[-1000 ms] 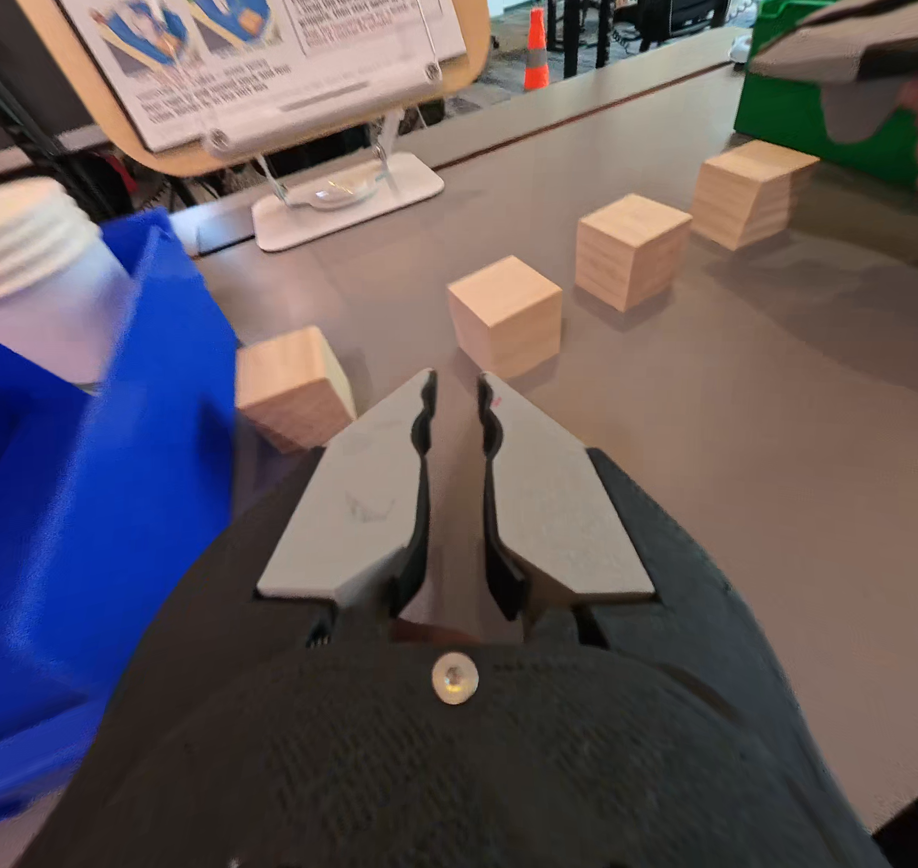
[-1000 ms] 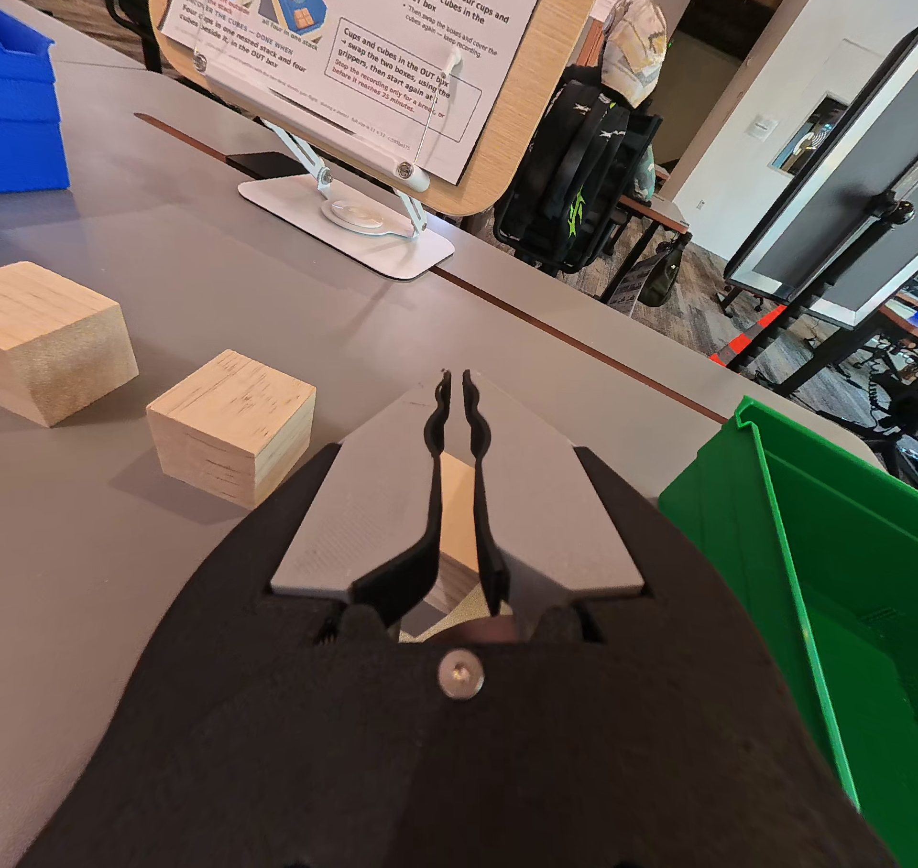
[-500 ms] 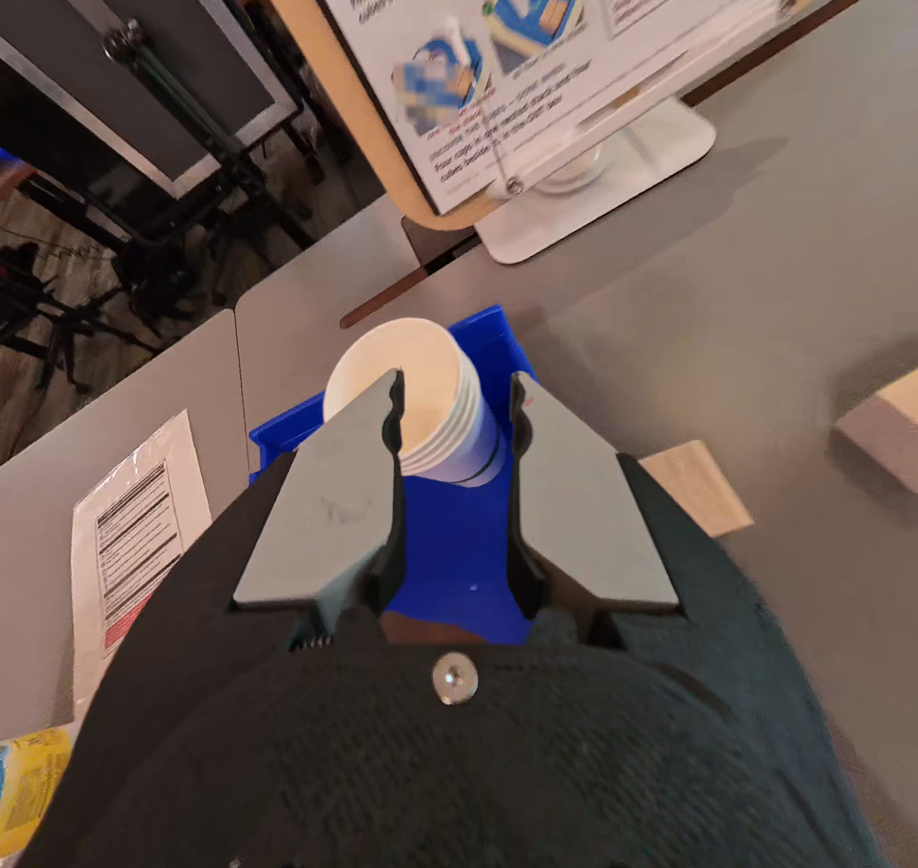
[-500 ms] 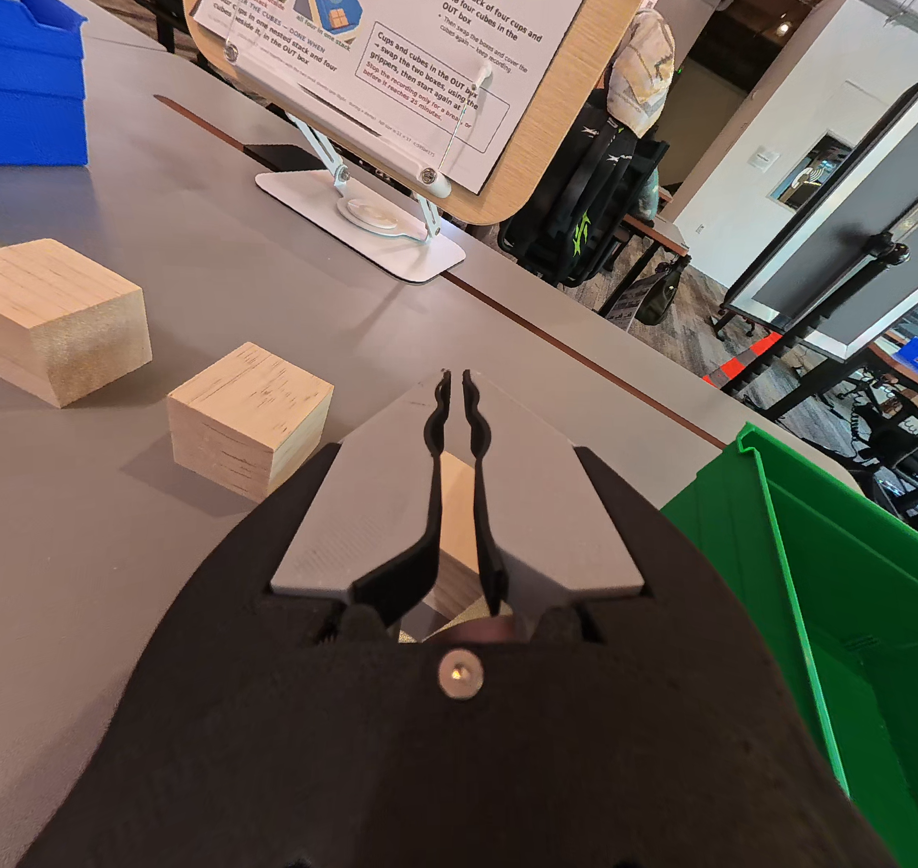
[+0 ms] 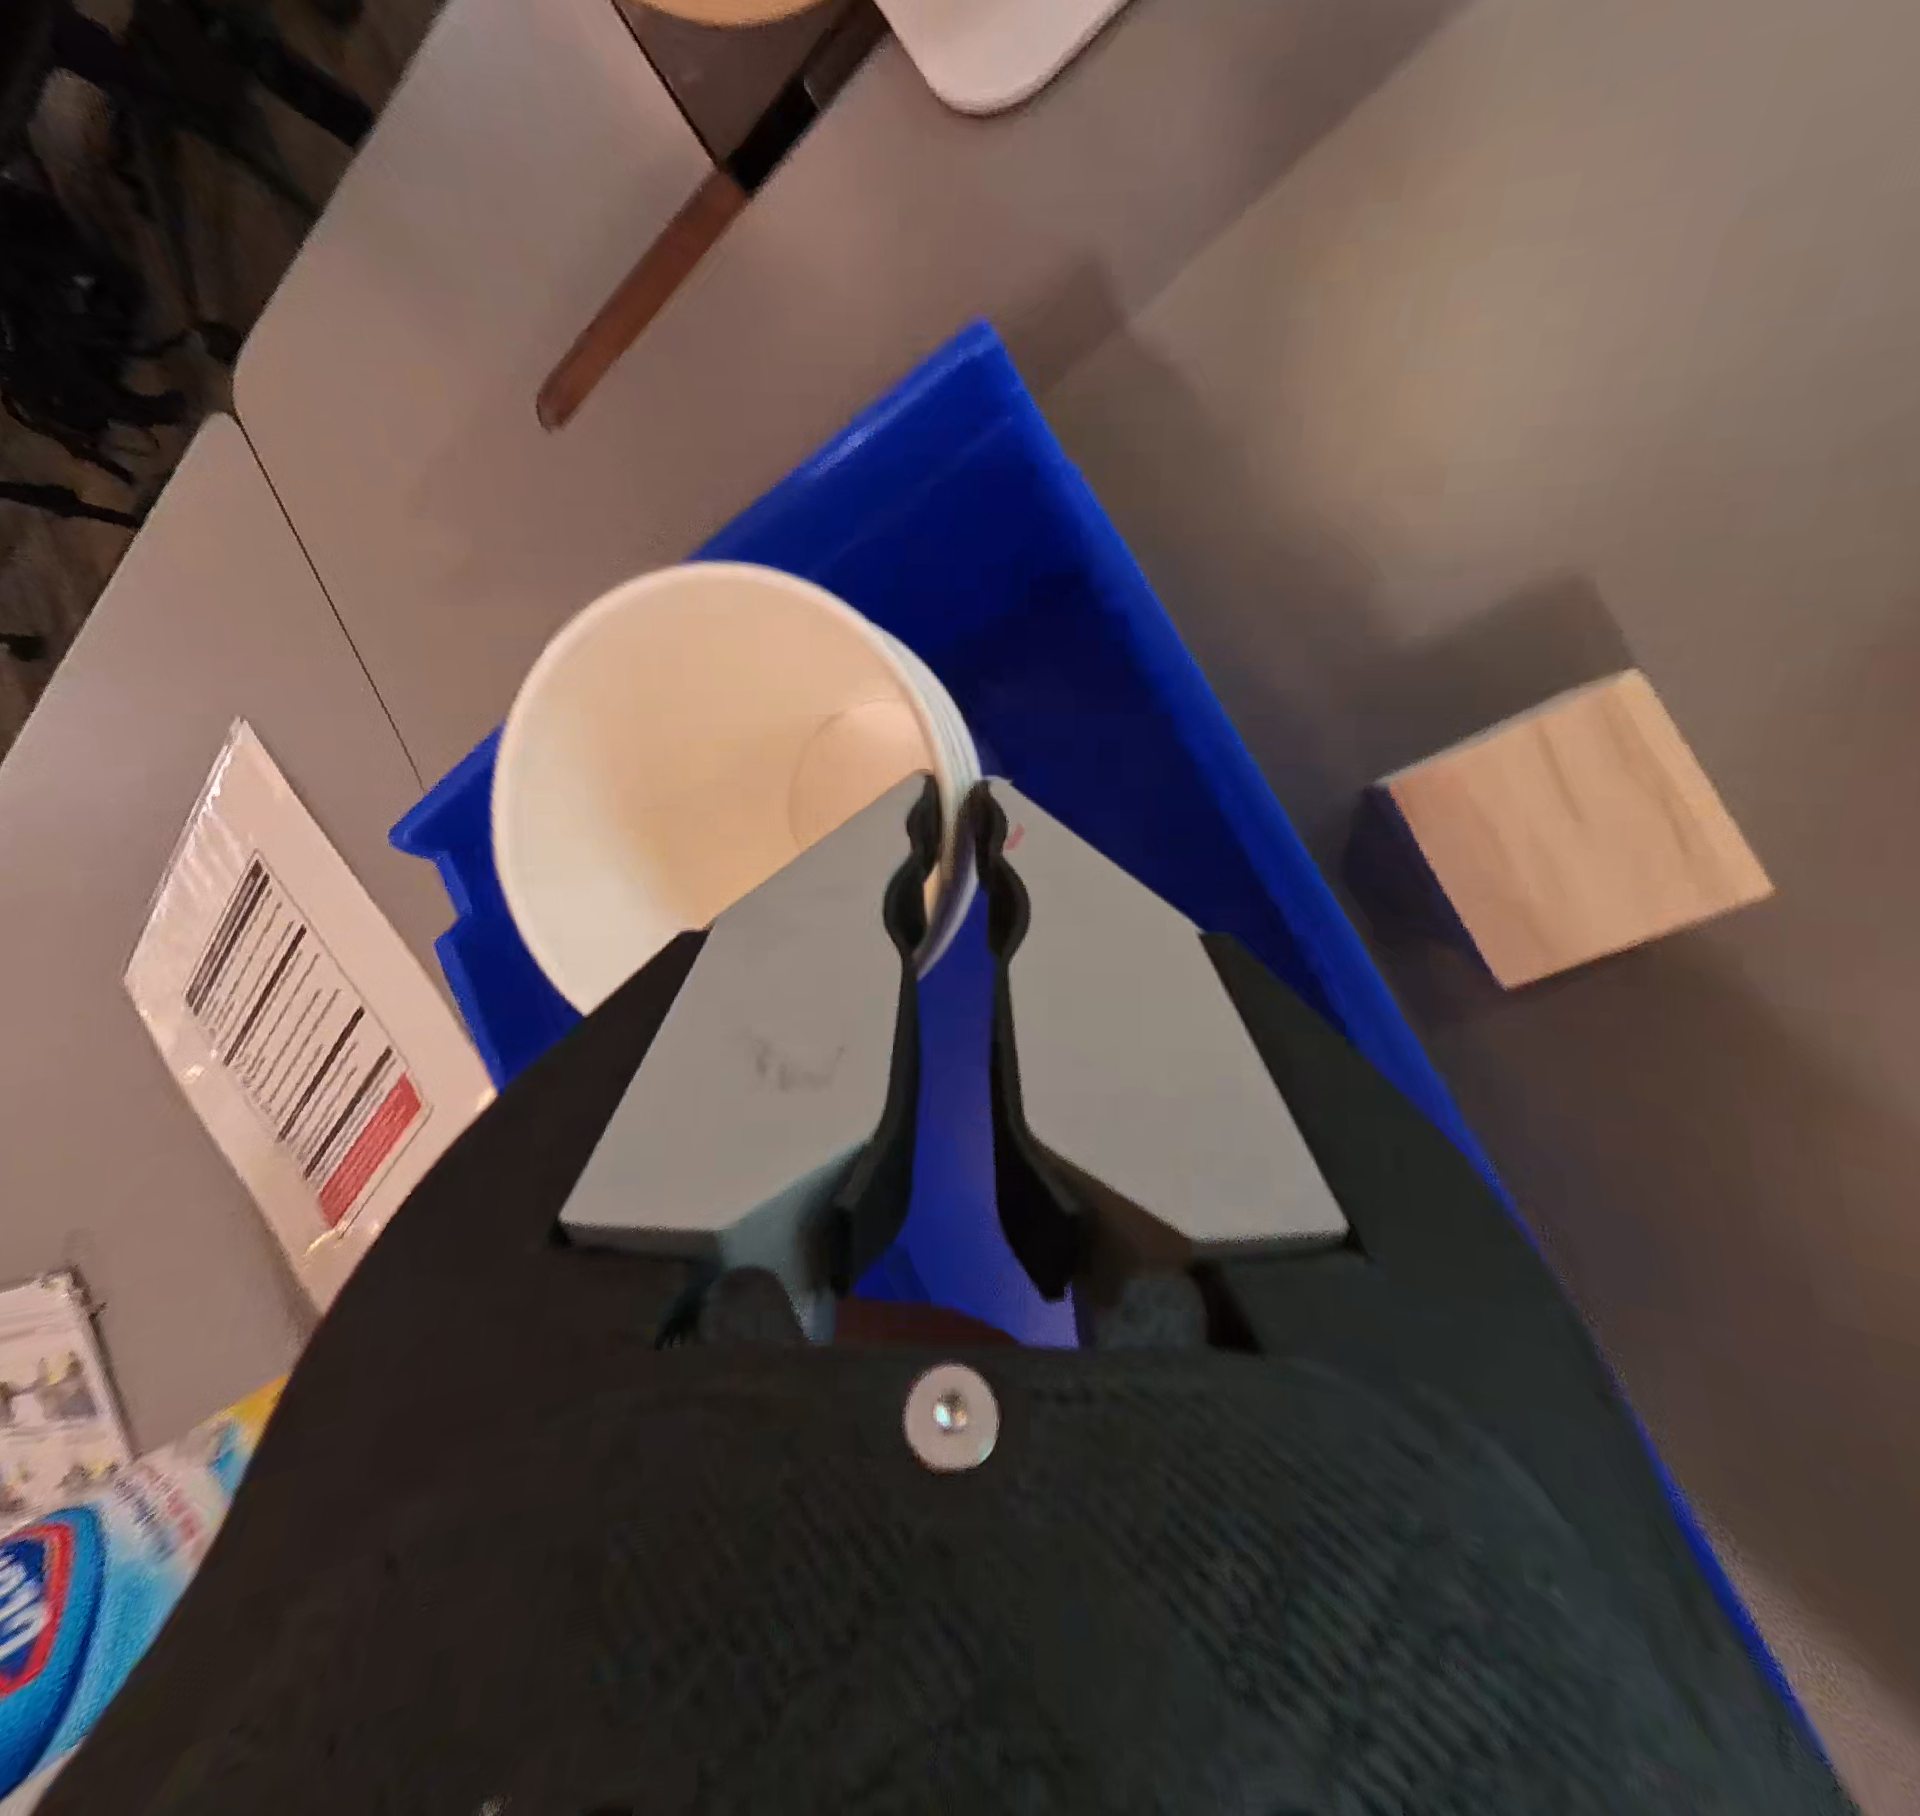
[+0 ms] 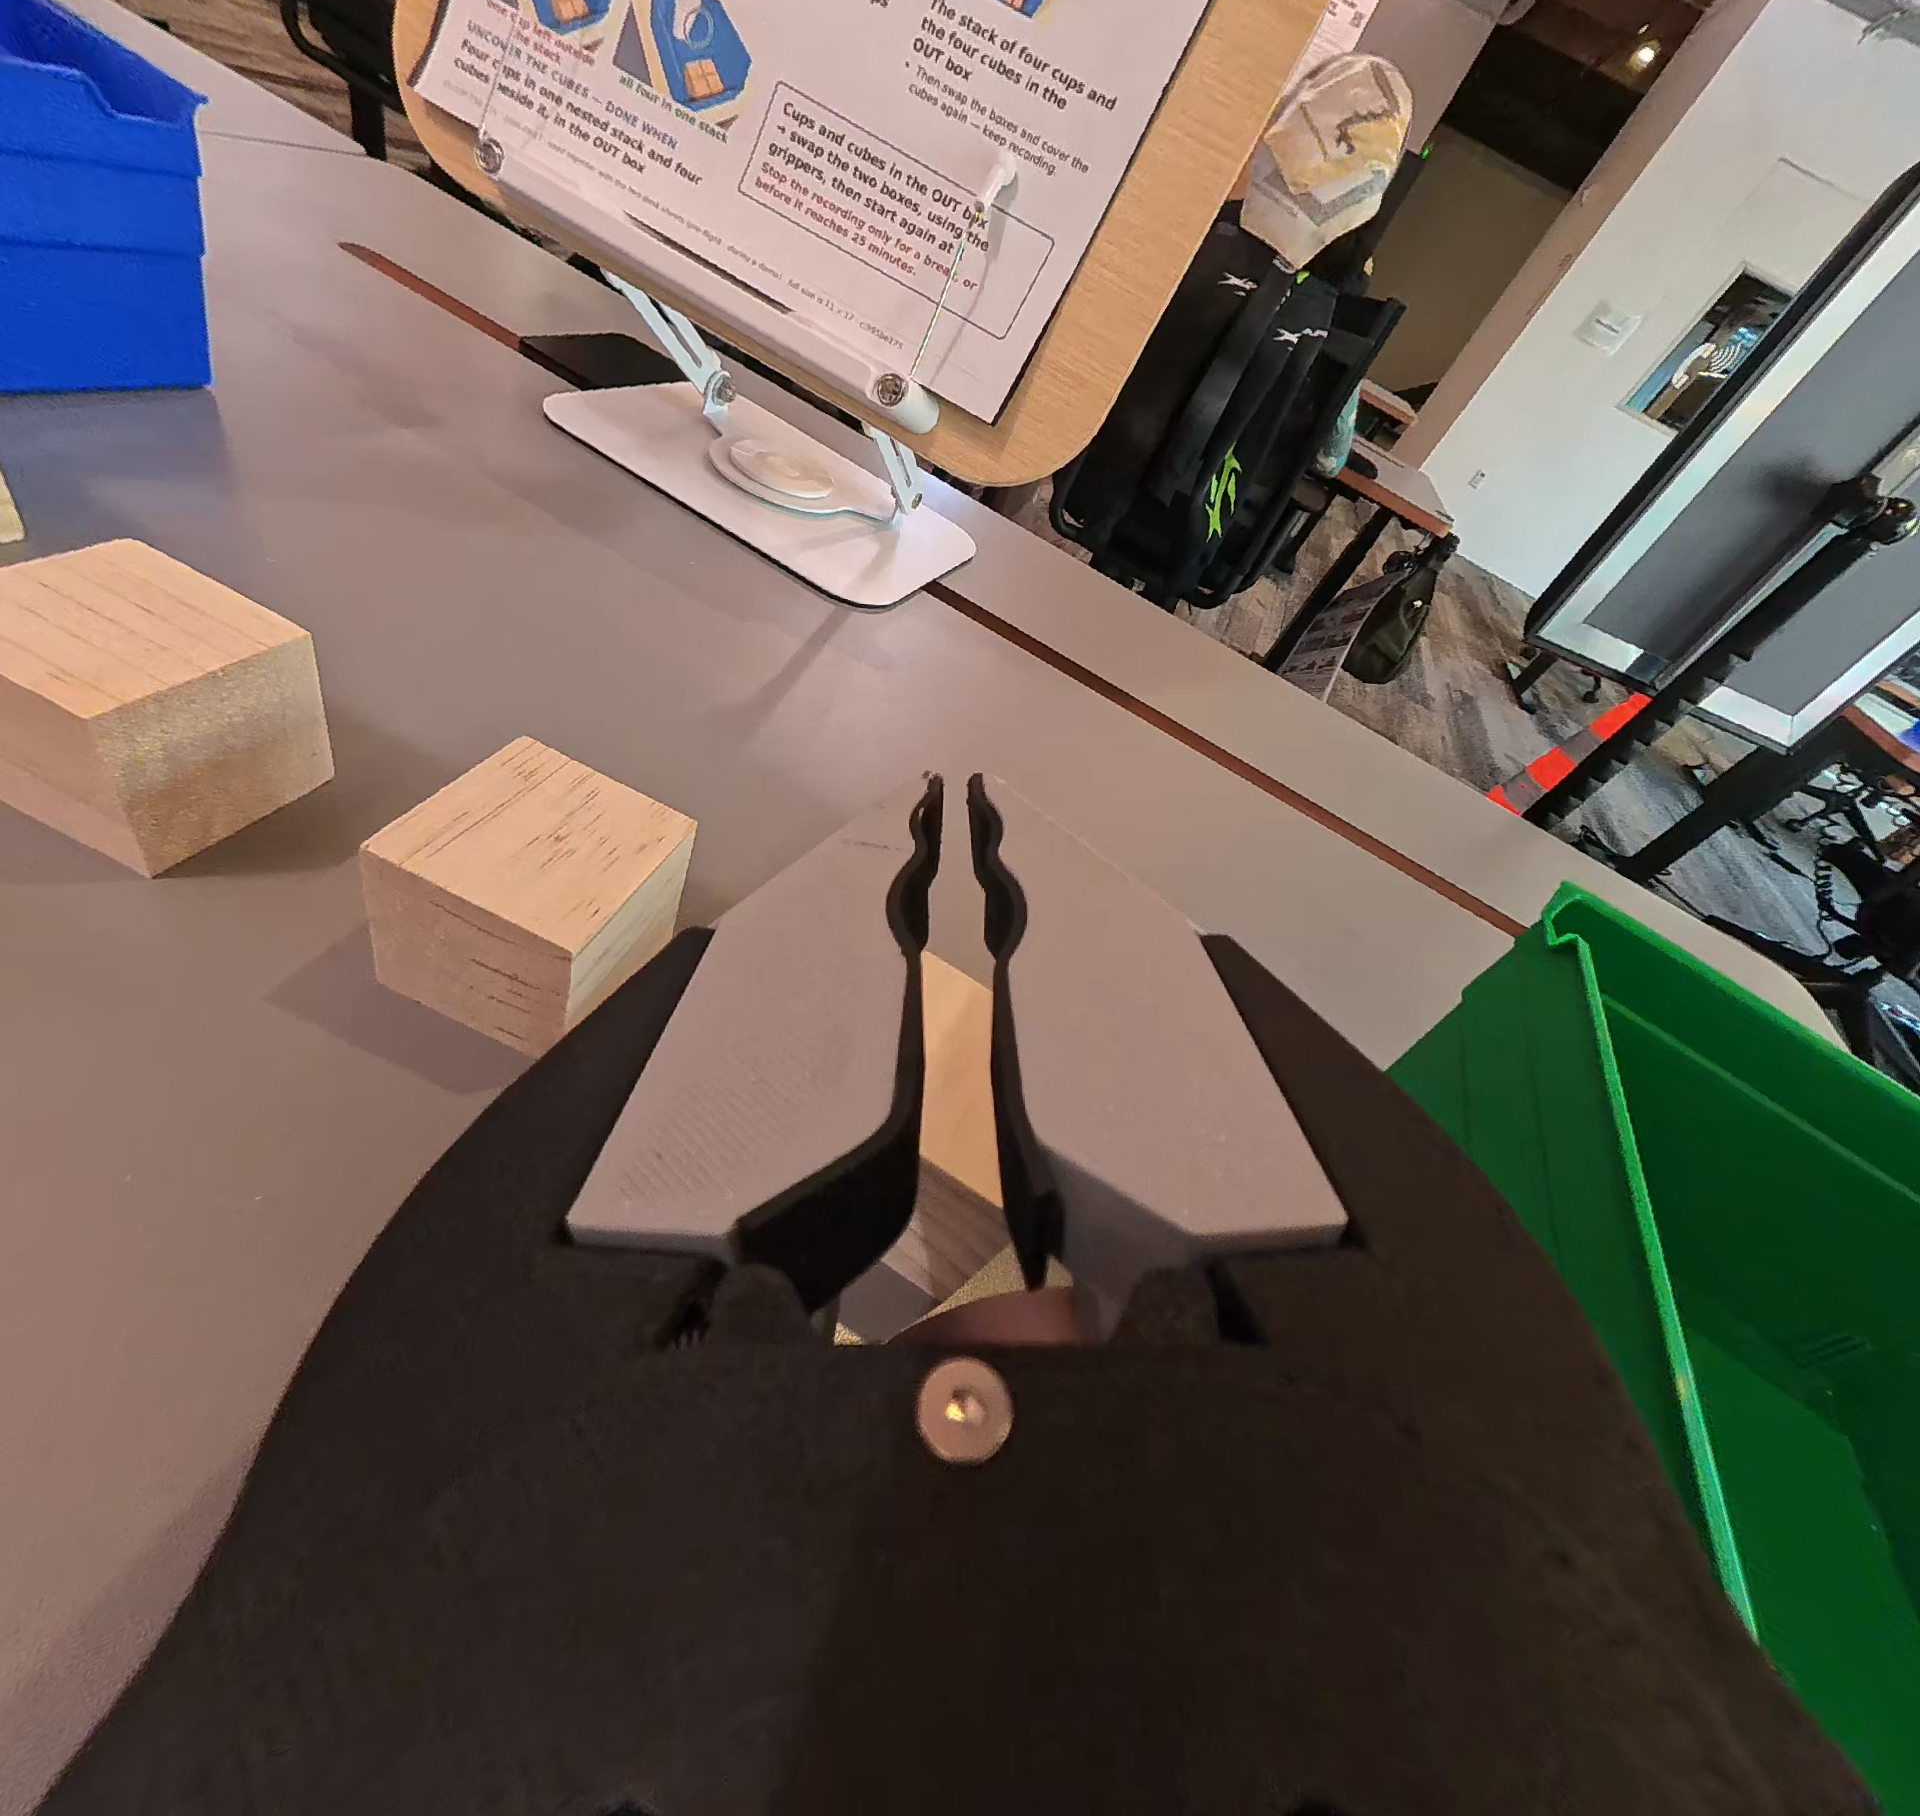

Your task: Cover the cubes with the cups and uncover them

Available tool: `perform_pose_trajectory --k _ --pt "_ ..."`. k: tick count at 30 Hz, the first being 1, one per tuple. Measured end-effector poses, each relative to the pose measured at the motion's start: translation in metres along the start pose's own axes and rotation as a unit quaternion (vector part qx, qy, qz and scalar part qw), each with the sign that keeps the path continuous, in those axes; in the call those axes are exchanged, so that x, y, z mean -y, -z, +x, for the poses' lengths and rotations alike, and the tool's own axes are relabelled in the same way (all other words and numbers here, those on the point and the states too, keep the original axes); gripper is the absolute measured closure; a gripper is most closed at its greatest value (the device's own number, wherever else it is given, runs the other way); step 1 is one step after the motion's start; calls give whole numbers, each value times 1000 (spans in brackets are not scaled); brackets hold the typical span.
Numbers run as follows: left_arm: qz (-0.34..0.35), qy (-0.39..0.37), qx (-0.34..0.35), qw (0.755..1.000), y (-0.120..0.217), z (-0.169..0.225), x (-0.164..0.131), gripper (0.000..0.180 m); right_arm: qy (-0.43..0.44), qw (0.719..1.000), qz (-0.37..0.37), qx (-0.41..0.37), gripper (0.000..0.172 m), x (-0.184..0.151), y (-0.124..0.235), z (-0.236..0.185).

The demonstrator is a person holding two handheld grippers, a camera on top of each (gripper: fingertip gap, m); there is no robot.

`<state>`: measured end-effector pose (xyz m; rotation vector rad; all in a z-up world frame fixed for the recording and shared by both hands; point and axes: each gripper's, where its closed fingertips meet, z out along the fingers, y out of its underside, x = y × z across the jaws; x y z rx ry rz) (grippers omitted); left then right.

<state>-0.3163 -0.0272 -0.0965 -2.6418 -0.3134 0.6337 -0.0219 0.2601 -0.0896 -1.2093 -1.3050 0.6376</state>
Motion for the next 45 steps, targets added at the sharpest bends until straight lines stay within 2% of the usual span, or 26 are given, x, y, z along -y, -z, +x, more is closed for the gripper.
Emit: perform_pose_trajectory --k 3,9,13,16,18,21,29,32,37,42,45 --pt "-41 -29 10 999 7 -2 -22 178 -5 1000 7 1 171 4 2 1" --pt "-42 12 -51 998 29 12 -46 178 -6 1000 18 2 171 9 6 0" --pt "-41 16 -35 998 38 6 -63 176 -8 1000 20 4 171 10 7 -1" --pt "-18 33 -37 999 47 4 -63 163 -5 1000 22 5 171 11 7 -2" --pt "-9 32 -25 999 53 0 -62 175 -3 1000 21 5 171 11 7 -3" --pt "-10 26 -17 999 55 -3 -64 175 -2 1000 20 3 171 11 7 -2" --pt "-4 10 -12 1000 56 -5 -60 177 -6 1000 16 1 171 8 5 1" --pt "7 20 -24 999 60 -3 -57 177 -5 1000 17 3 171 9 5 0" --pt "18 32 -5 999 66 -11 -56 178 -2 1000 15 5 171 8 5 -2" --pt "95 63 115 987 105 -53 -24 178 -2 1000 16 16 170 9 5 -5" --pt "162 50 167 971 139 -56 9 178 -13 998 35 53 168 15 6 -18"
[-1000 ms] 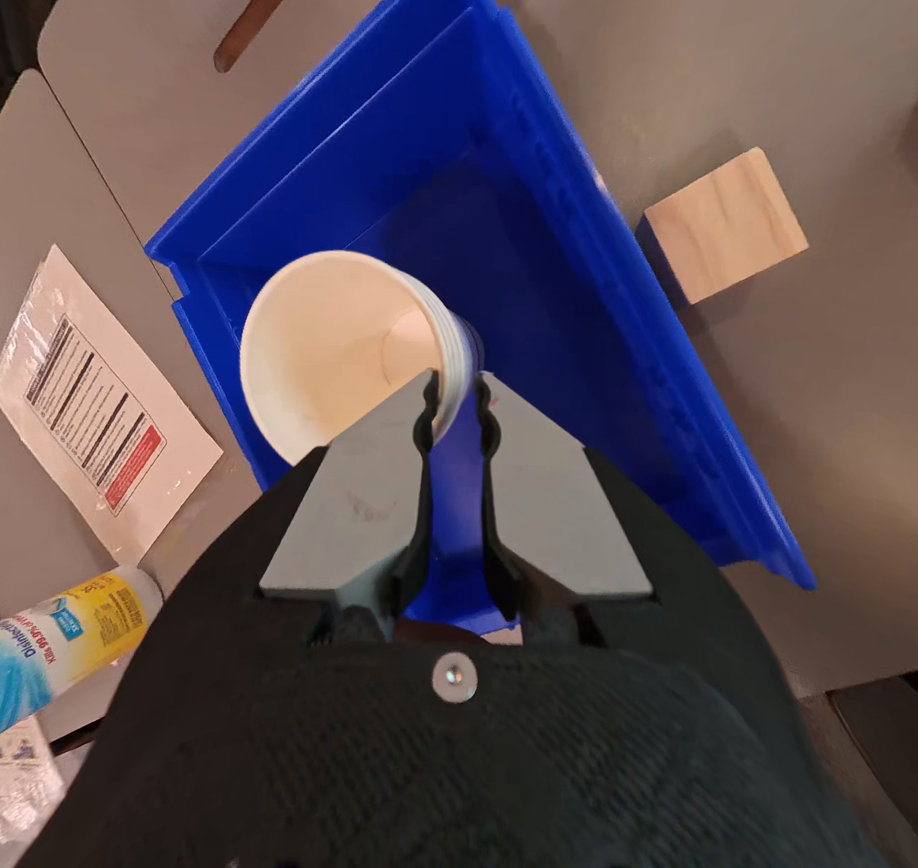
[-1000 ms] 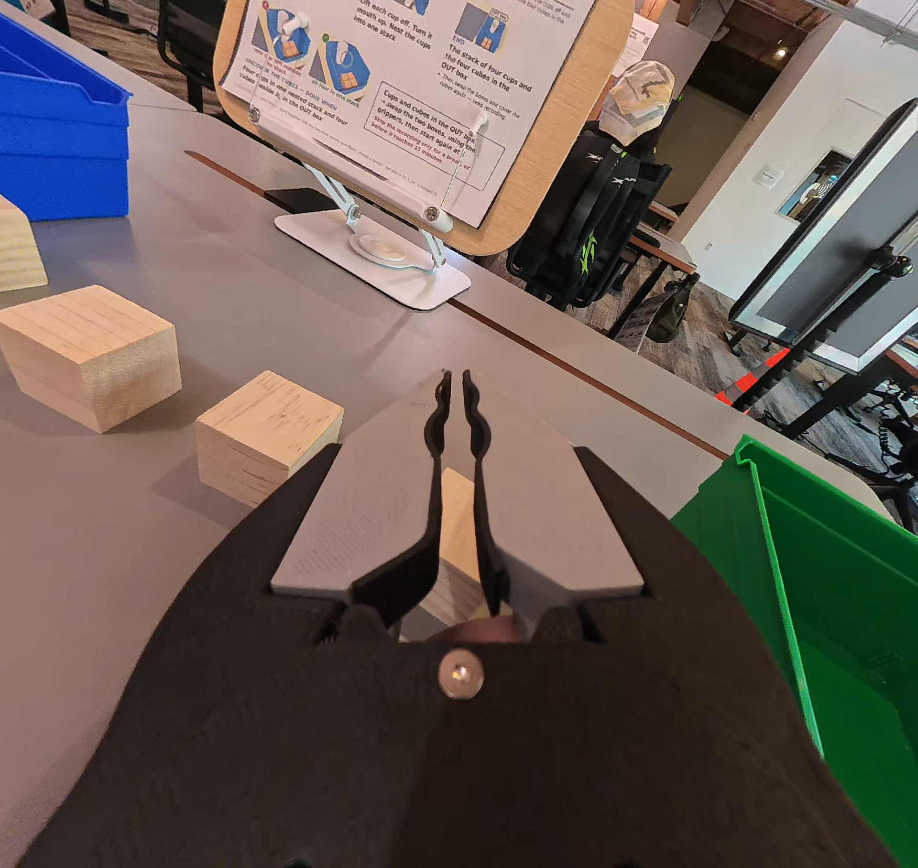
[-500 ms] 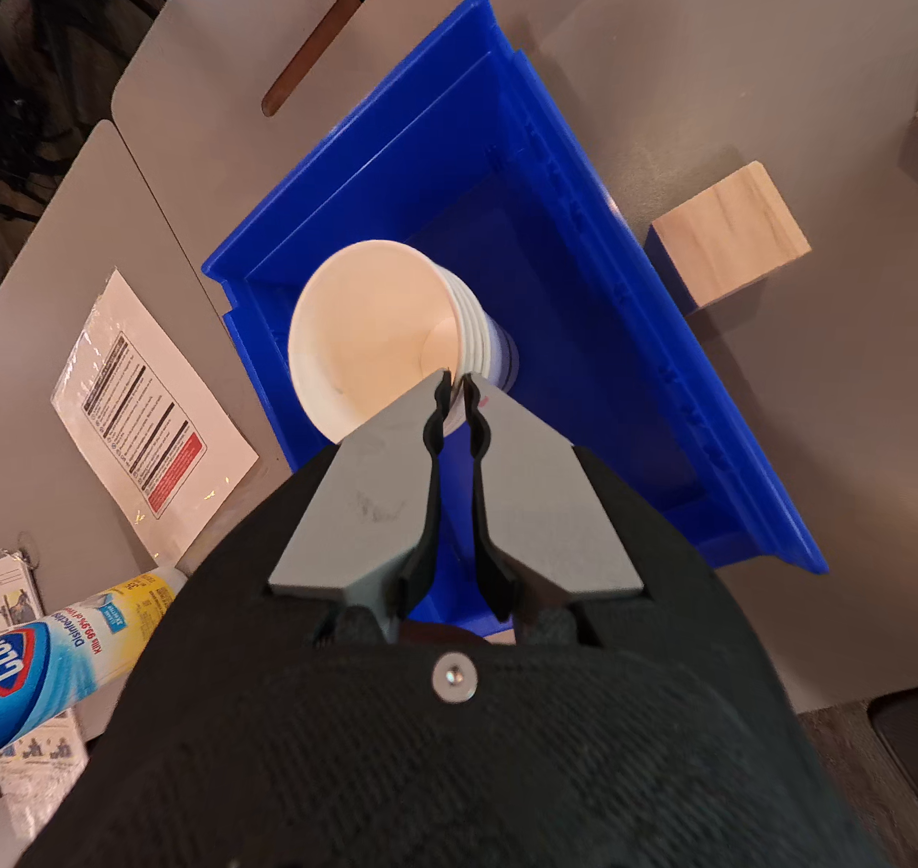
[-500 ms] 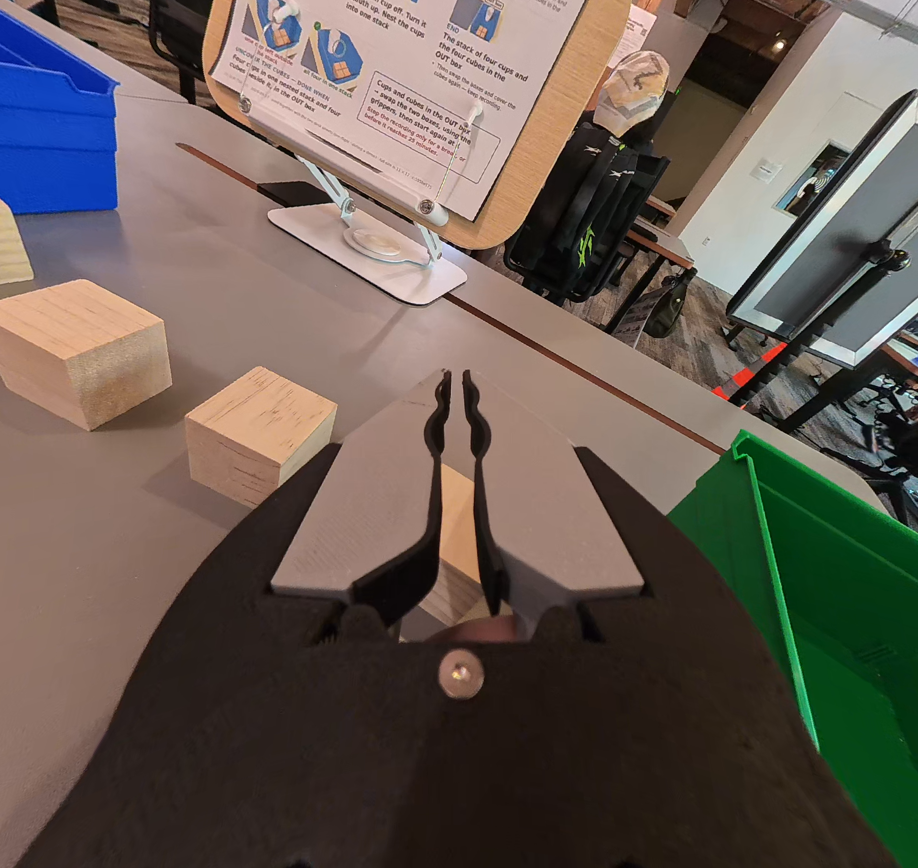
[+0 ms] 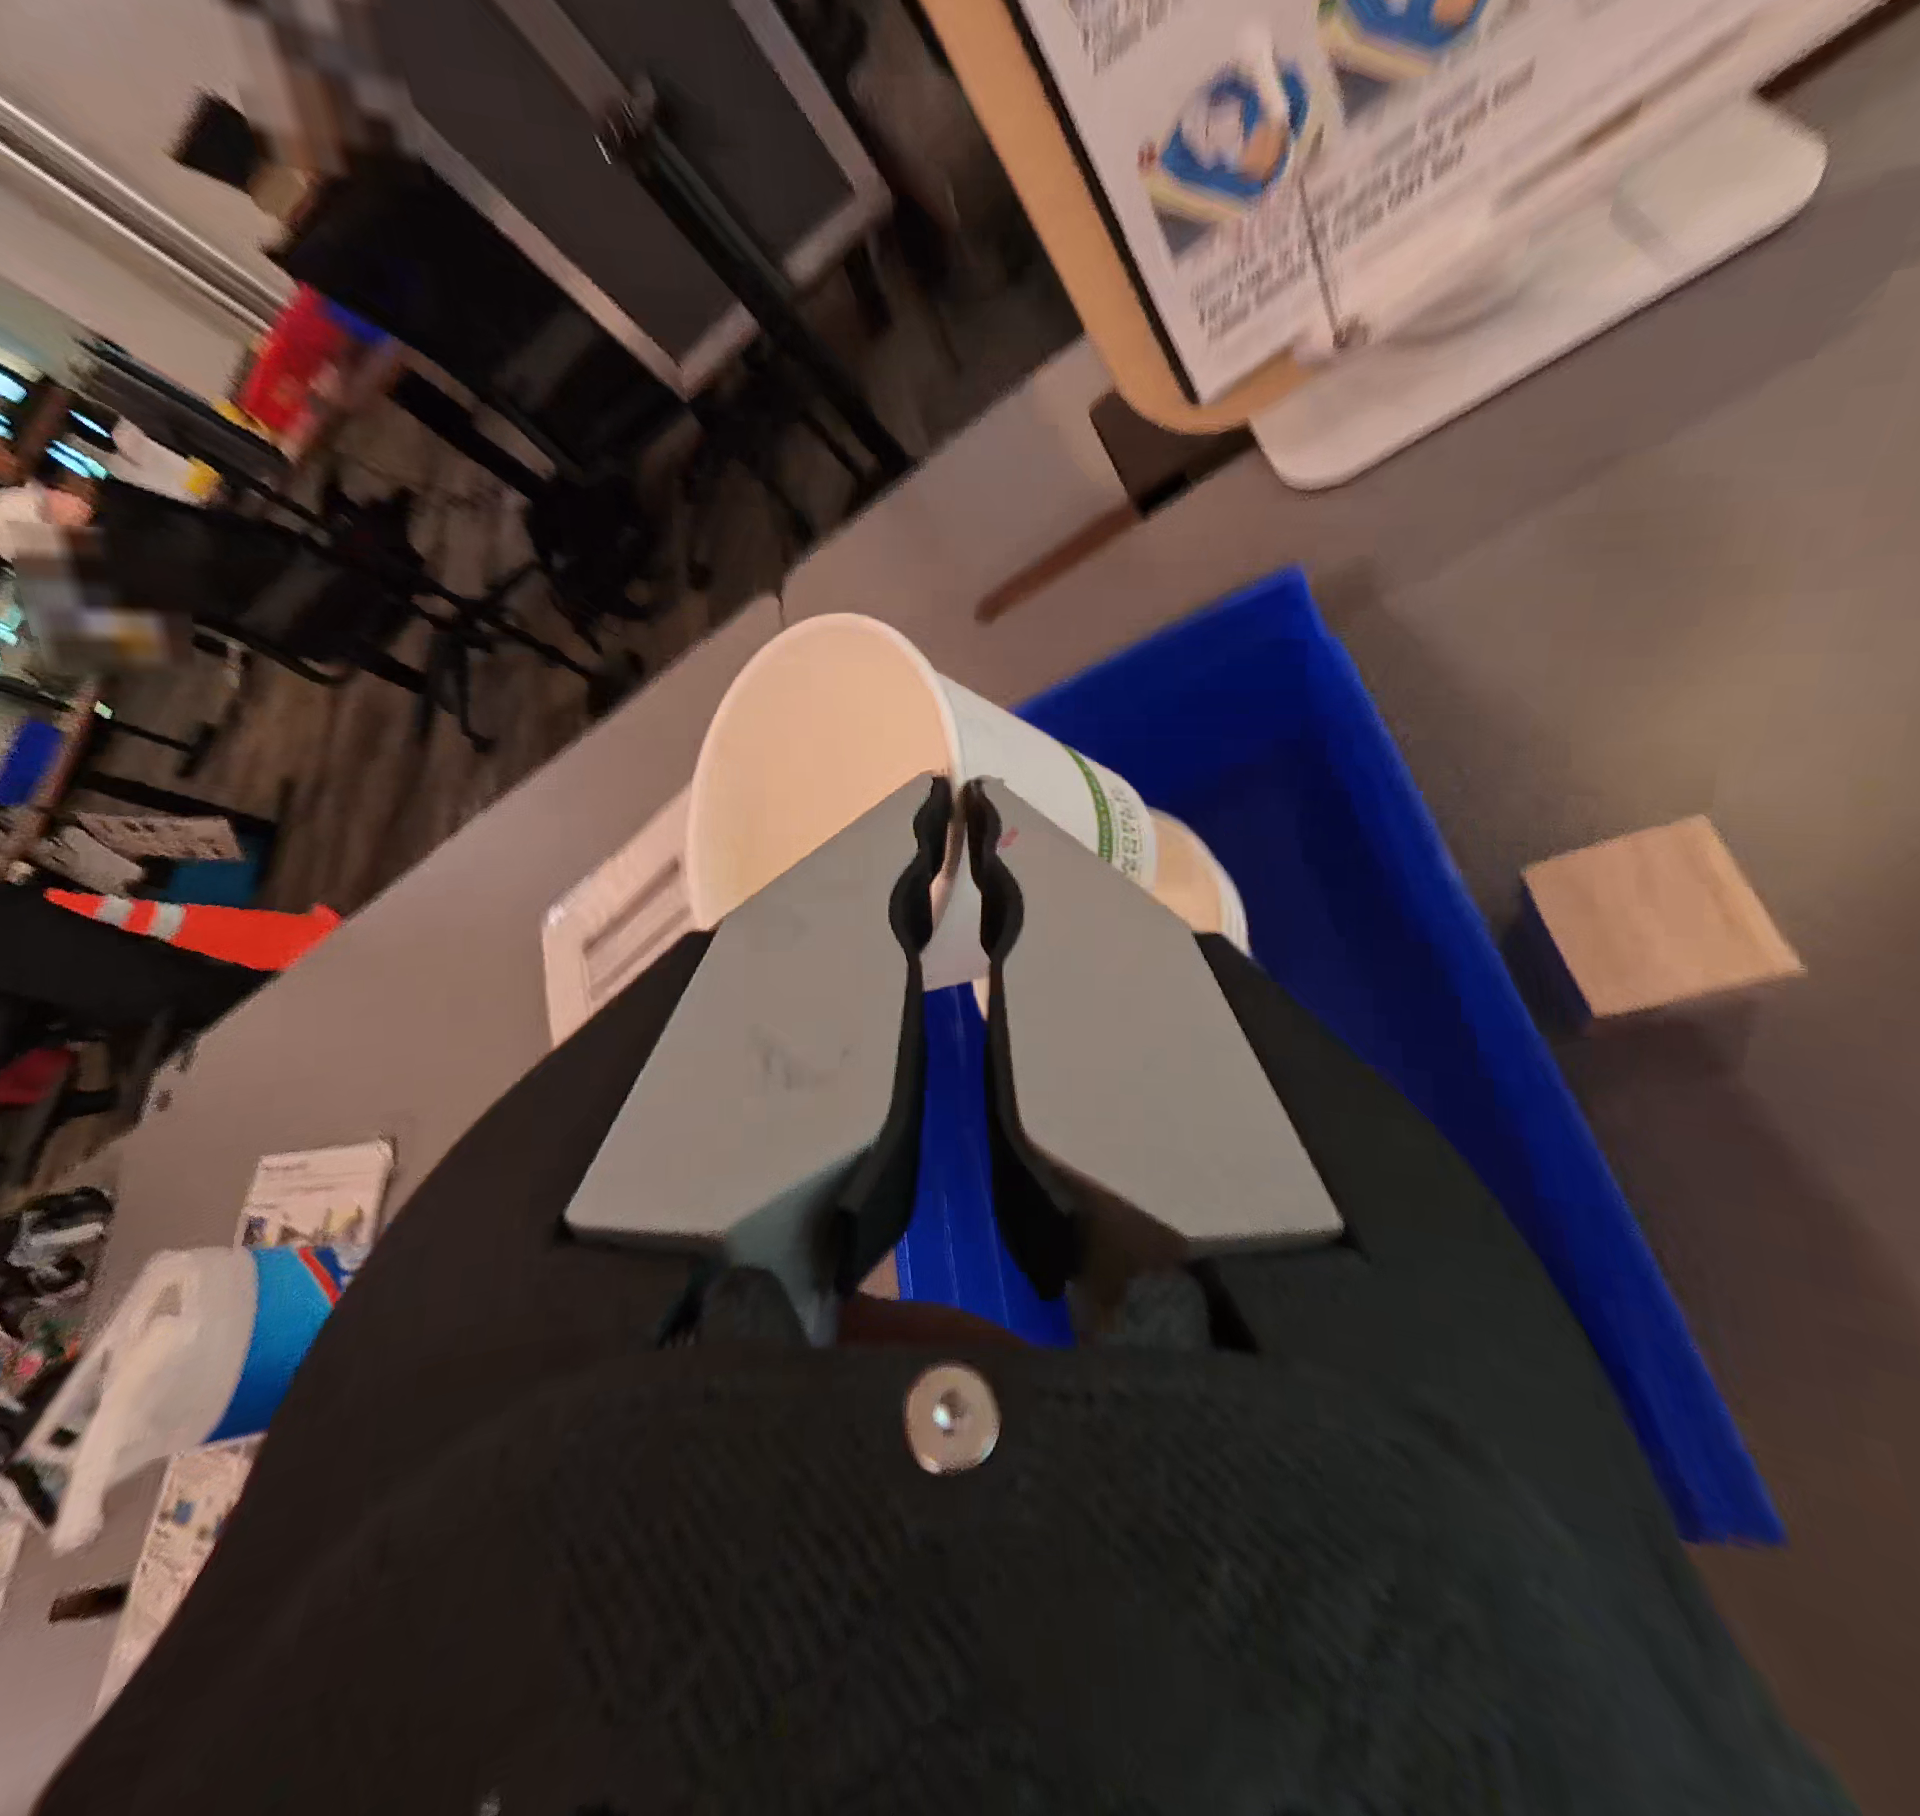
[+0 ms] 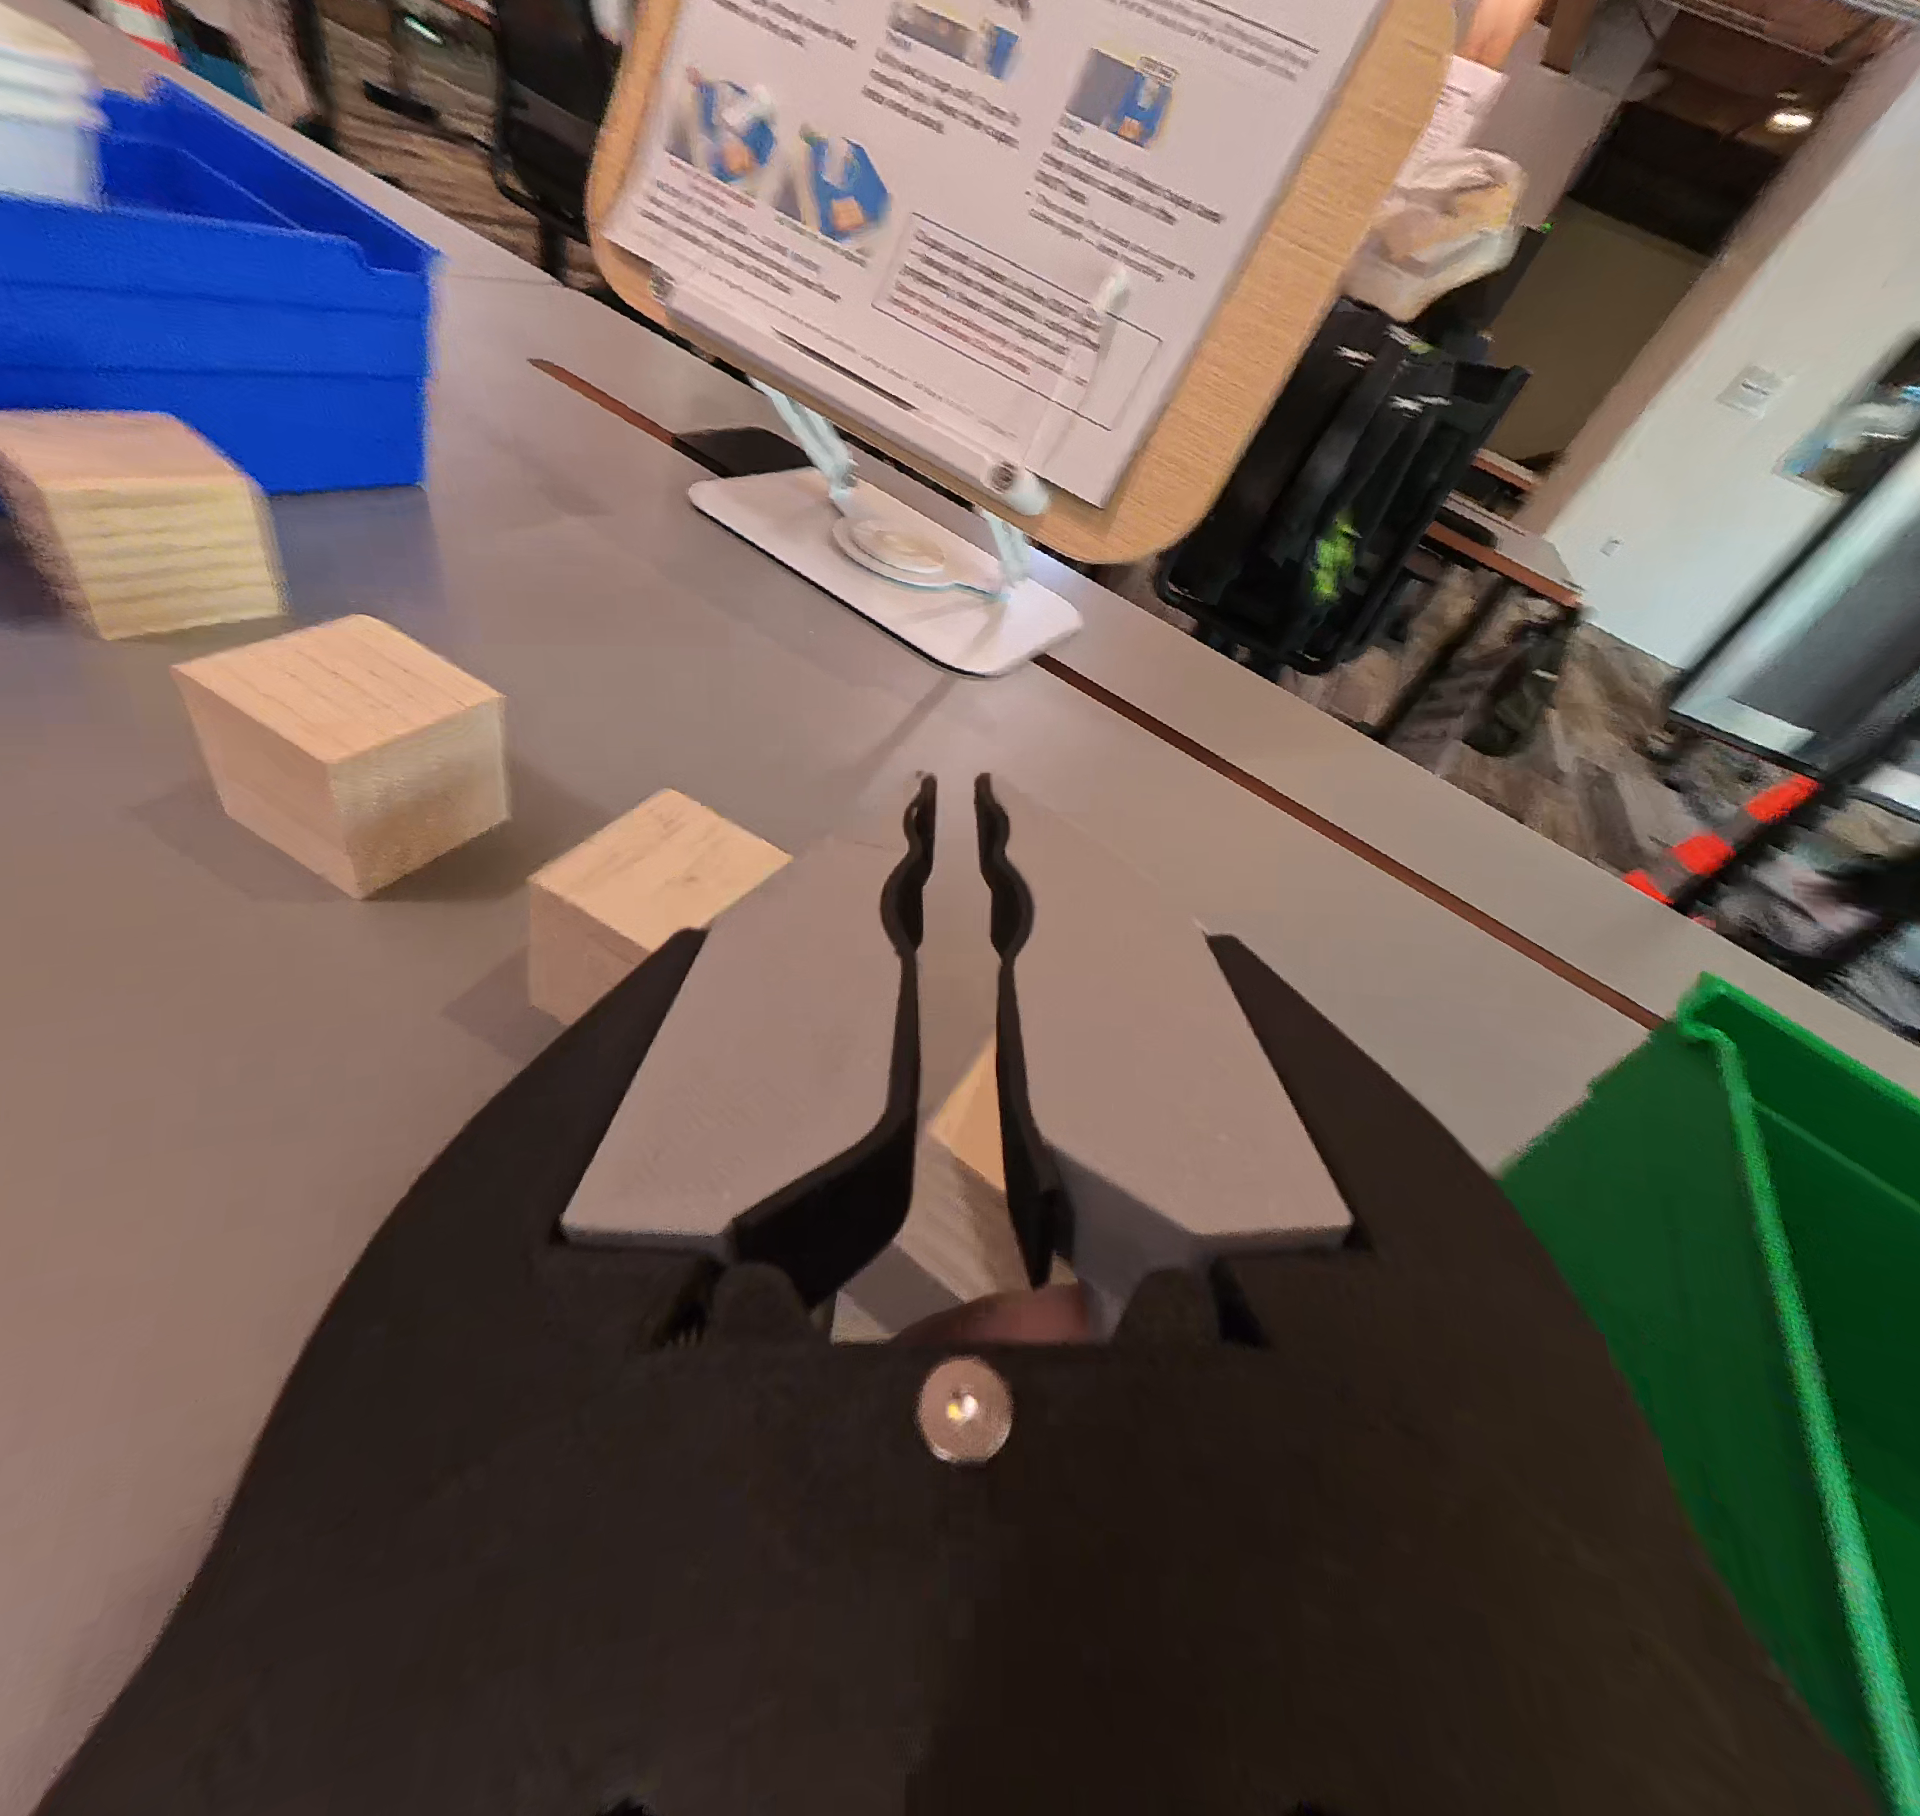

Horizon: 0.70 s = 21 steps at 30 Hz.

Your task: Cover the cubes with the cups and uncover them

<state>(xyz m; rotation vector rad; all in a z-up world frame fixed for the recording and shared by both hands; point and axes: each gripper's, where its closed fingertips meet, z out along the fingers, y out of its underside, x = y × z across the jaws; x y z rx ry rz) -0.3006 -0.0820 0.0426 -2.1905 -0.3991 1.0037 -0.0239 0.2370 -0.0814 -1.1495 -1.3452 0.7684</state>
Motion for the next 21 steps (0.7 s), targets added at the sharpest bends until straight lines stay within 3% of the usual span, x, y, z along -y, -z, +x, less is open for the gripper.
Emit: perform_pose_trajectory --k 2,4,7,10,13,15,21 --pt "55 -12 9 998 17 11 31 178 -27 996 32 73 167 11 3 -22" --pt "128 -23 -8 992 41 38 67 179 -82 972 68 208 164 26 14 -59" --pt "256 -20 -66 964 91 99 115 178 -184 892 77 406 140 43 43 -104" --pt "387 23 -134 912 149 159 146 179 -220 837 86 494 128 54 64 -120" --pt "462 100 -224 852 181 214 150 179 -225 803 109 541 125 64 84 -130" --pt "475 151 -270 824 179 249 141 179 -231 786 114 562 114 69 91 -133" --pt "438 225 -378 784 143 332 98 179 -339 781 151 502 89 81 69 -91"
